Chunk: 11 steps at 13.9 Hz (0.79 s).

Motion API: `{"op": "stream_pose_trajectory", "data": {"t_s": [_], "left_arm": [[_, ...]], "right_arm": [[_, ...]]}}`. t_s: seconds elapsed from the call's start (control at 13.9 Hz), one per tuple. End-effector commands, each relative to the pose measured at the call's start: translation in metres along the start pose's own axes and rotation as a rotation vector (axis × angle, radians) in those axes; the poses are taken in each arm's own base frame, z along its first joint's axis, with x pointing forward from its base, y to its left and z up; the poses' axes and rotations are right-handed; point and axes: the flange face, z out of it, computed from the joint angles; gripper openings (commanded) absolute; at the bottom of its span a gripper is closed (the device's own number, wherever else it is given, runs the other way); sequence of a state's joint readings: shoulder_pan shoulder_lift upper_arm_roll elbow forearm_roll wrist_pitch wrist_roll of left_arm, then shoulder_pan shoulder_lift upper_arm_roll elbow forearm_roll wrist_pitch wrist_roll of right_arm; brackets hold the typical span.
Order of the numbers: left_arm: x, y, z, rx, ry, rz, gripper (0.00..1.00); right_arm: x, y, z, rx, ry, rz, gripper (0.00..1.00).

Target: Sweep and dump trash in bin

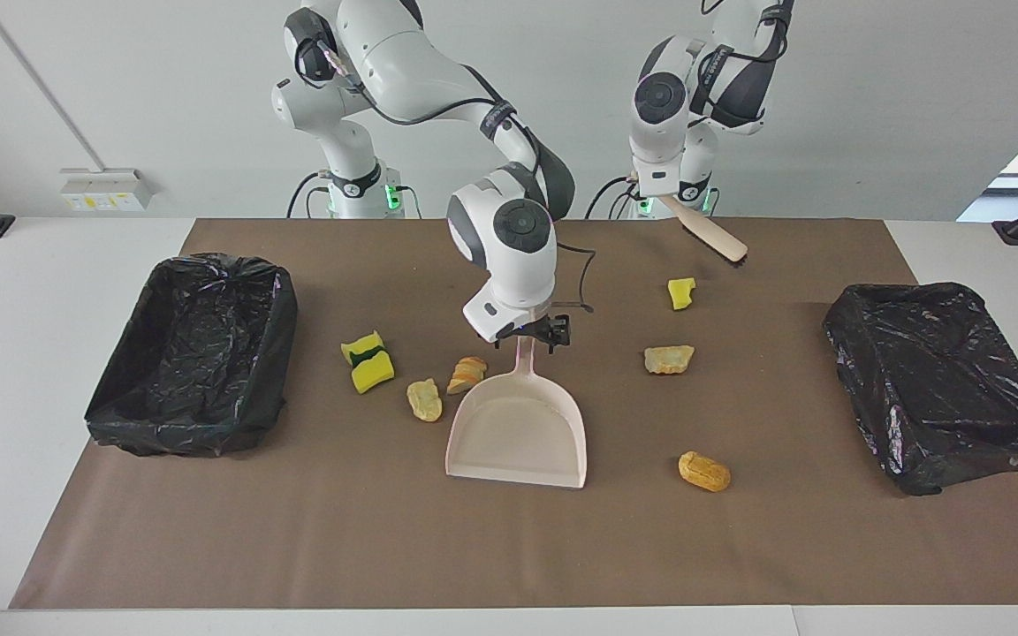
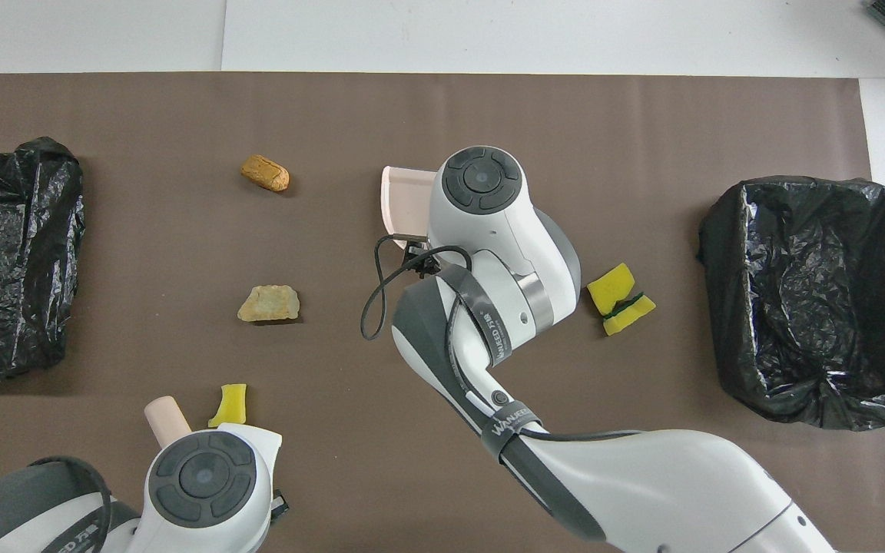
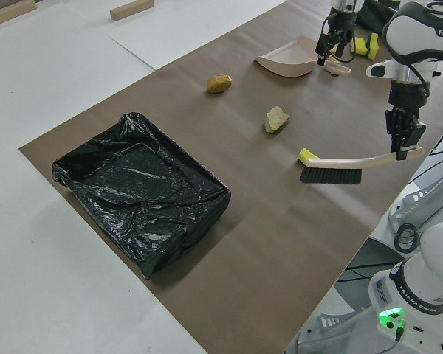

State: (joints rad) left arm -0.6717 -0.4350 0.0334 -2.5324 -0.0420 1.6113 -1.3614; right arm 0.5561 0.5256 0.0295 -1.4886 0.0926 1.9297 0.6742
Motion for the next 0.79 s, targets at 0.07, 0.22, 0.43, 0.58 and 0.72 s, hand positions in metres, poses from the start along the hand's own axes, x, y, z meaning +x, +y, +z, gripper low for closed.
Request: {"op": "stream_pose_trajectory", "data": {"t_s": [0.07,0.22,0.43,0.58,0.72], "left_arm": [[0.013,0.018,0.011,-0.097,-0.062,-0.037,0.00],[0.022,0.023,0.011,-0.127,-0.069,0.064,0.00],[0.049,0.037,-0.003,-0.174,-0.077,0.117,0.00],[0.061,0.060,-0.018,-0.212,-0.063,0.143,0.00],[0.077,0.076,-0.032,-0.267,-0.072,0.125,0.00]], "right_arm": [[-0.019,0.016,0.004,0.003,-0.032,-0.057,1.00],[-0.022,0.014,0.005,0.003,-0.035,-0.065,0.94],[-0.018,0.013,0.006,0.027,-0.004,-0.066,0.57],[-0.018,0.013,0.009,0.036,0.006,-0.055,0.44],[-0.018,0.012,0.009,0.062,0.007,-0.044,0.33]]}}
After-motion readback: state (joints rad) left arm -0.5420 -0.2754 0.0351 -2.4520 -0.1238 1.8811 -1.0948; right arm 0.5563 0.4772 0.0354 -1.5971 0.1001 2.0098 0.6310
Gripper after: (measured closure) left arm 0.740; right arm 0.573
